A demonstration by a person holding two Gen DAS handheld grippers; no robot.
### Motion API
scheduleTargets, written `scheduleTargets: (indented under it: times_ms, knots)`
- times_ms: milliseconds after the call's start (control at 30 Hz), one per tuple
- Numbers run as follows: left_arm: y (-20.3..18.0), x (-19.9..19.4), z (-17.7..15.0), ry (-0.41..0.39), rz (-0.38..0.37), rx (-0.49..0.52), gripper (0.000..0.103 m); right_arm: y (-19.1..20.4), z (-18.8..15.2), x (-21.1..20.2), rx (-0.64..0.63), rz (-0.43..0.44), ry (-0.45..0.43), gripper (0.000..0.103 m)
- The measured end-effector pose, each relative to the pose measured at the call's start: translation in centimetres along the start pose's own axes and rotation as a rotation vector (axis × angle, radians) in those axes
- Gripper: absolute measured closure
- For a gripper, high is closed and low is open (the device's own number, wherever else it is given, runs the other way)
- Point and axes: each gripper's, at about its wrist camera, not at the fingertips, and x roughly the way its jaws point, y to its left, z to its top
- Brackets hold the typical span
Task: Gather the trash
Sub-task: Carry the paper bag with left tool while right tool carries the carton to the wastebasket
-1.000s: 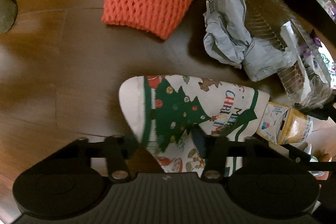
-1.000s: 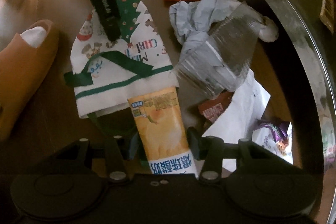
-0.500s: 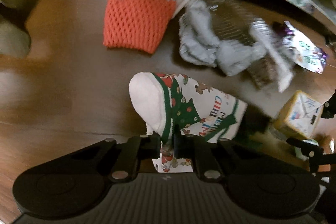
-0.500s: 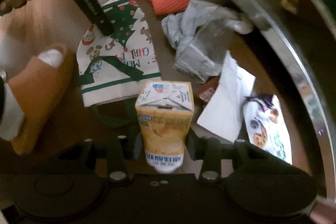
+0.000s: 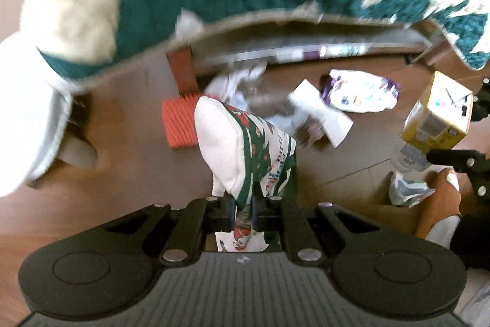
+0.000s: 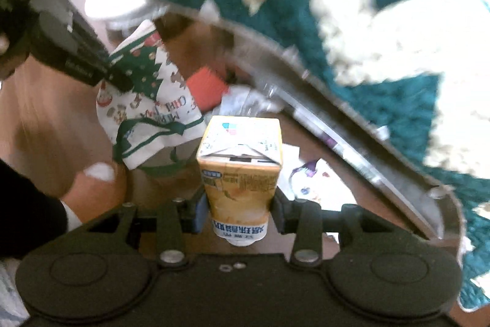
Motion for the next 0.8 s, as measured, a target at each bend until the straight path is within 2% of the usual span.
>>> scheduleTargets:
  times_ms: [200, 367, 500, 800]
  knots:
    - [-1.3, -8.5, 1.0, -0.167, 0.067, 0.054, 0.094, 0.1, 1.5, -7.9, 0.064, -0.043, -0.123, 0.062]
    - [-2.6, -15.9, 2.0, -0.32, 0.122, 0.06, 0.094, -0.2, 2.0, -15.1, 0.11, -0.069, -0.233, 0.062]
    - [-3.8, -21.6, 2.4, -0.427, 0.139, 0.054, 0.094, -0.4, 2.3, -21.0, 0.115, -0.109, -0.32, 0.062]
    - [-7.7, -33.2, 3.5, -0.646, 0.188, 0.076, 0.094, -1.1, 4.0, -31.1, 0.131, -0.205, -0.498, 0.062]
